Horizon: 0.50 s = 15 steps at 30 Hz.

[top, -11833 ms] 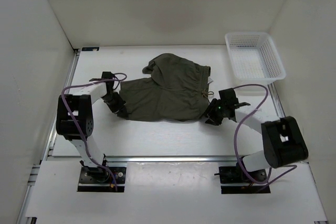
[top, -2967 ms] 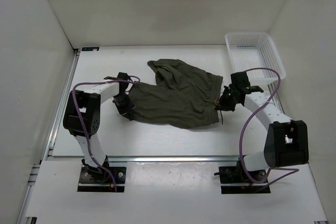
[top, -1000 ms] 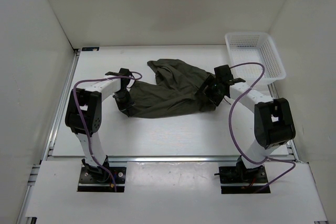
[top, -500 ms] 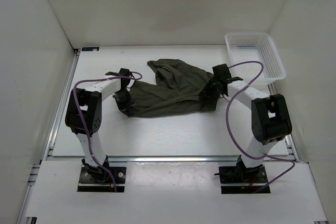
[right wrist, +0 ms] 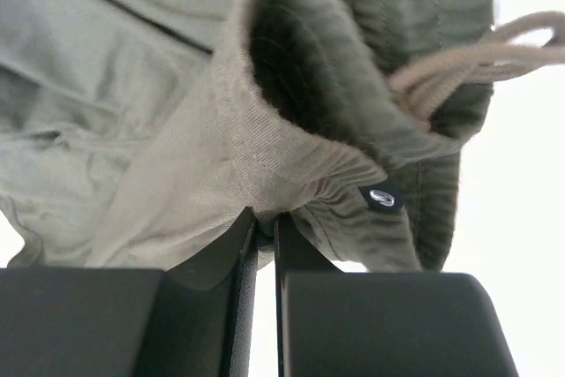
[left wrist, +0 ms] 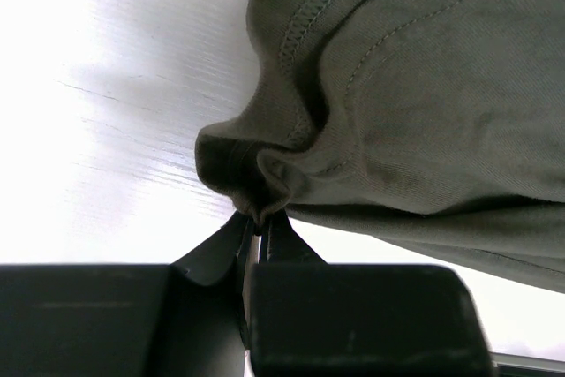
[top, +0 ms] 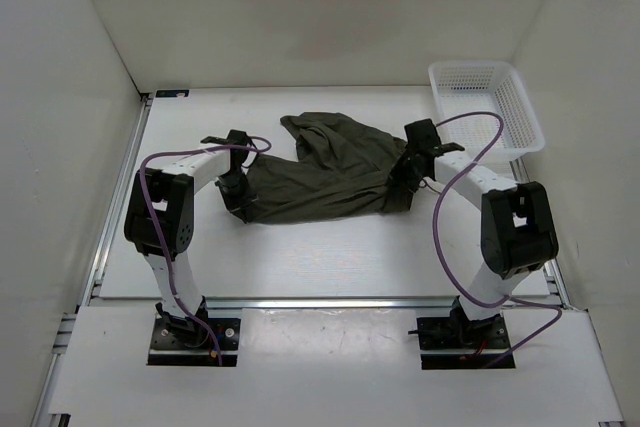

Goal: Fold and stack the shorts
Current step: Flatten the shorts out

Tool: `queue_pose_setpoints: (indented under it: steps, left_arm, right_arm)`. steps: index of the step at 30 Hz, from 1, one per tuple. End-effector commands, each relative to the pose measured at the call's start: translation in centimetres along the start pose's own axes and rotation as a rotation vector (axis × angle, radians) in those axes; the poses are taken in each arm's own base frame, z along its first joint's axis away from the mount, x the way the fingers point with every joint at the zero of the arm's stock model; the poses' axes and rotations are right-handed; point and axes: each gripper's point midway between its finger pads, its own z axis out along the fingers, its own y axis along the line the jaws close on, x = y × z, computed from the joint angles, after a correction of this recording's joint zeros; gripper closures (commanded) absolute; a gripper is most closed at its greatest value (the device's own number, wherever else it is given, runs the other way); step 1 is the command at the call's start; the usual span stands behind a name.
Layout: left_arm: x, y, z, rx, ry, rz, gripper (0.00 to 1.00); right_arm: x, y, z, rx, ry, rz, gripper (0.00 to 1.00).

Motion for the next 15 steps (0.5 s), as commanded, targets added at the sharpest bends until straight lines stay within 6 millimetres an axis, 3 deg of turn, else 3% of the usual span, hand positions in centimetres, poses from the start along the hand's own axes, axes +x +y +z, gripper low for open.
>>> queue_pose_setpoints:
  steps: [1, 2, 3, 4, 6, 7, 8, 9, 10, 11, 12, 13, 14, 15]
  left_arm:
    - [-1.5, -0.4, -2.0, 0.007, -0.062, 0.018, 0.90]
    - [-2.8, -1.3, -3.4, 0.035, -0.100, 0.017, 0.90]
    - [-3.5, -1.8, -4.0, 0.044, -0.114, 0.025, 0.90]
    - [-4.3, -2.4, -4.9, 0.057, -0.132, 0.025, 0.90]
    - [-7.6, -3.9, -8.3, 0.098, -0.196, 0.027, 0.90]
    - [-9.0, -4.2, -9.7, 0.114, -0.223, 0.011, 0.90]
    - [-12.4, -5.2, -13.1, 0.168, -0.314, -0.005, 0.90]
    - [-13.1, -4.9, -14.9, 0.171, -0.325, -0.019, 0.90]
    - [-14.3, -5.2, -16.9, 0.207, -0.368, -0.019, 0.90]
    - [-15.9, -4.8, -19.1, 0.233, -0.423, -0.046, 0.90]
    - [-17.4, -5.6, -23.8, 0.332, -0.528, -0.049, 0.90]
    - [-17.8, -5.5, -25.6, 0.371, -0.560, -0.056, 0.90]
    - [-18.3, -5.4, -27.6, 0.416, -0.605, -0.060, 0.90]
    - [-18.3, -4.8, -30.7, 0.477, -0.669, -0.065, 0.90]
  right_arm:
    - [-3.8, 2.3, -4.7, -0.031, -0.118, -0.092, 1.00]
    - [-4.9, 2.4, -5.4, -0.027, -0.140, -0.100, 1.00]
    - [-6.9, 4.1, -6.8, -0.060, -0.183, -0.117, 1.00]
    - [-7.3, 4.2, -6.9, -0.053, -0.163, -0.163, 1.00]
    - [-9.9, 5.4, -8.0, -0.067, -0.178, -0.194, 1.00]
    - [-12.3, 7.6, -9.5, -0.097, -0.207, -0.239, 1.00]
    - [-14.3, 8.1, -10.4, -0.101, -0.236, -0.242, 1.00]
    - [-15.5, 9.0, -10.4, -0.116, -0.240, -0.251, 1.00]
    - [-18.6, 11.9, -14.4, -0.197, -0.343, -0.263, 1.00]
    - [-19.9, 12.8, -16.1, -0.239, -0.373, -0.272, 1.00]
    - [-20.5, 14.0, -17.8, -0.281, -0.403, -0.281, 1.00]
    - [-22.3, 15.6, -21.2, -0.345, -0.485, -0.286, 1.00]
    - [-22.6, 16.5, -23.0, -0.384, -0.518, -0.307, 1.00]
    - [-22.7, 17.2, -25.0, -0.421, -0.549, -0.316, 1.00]
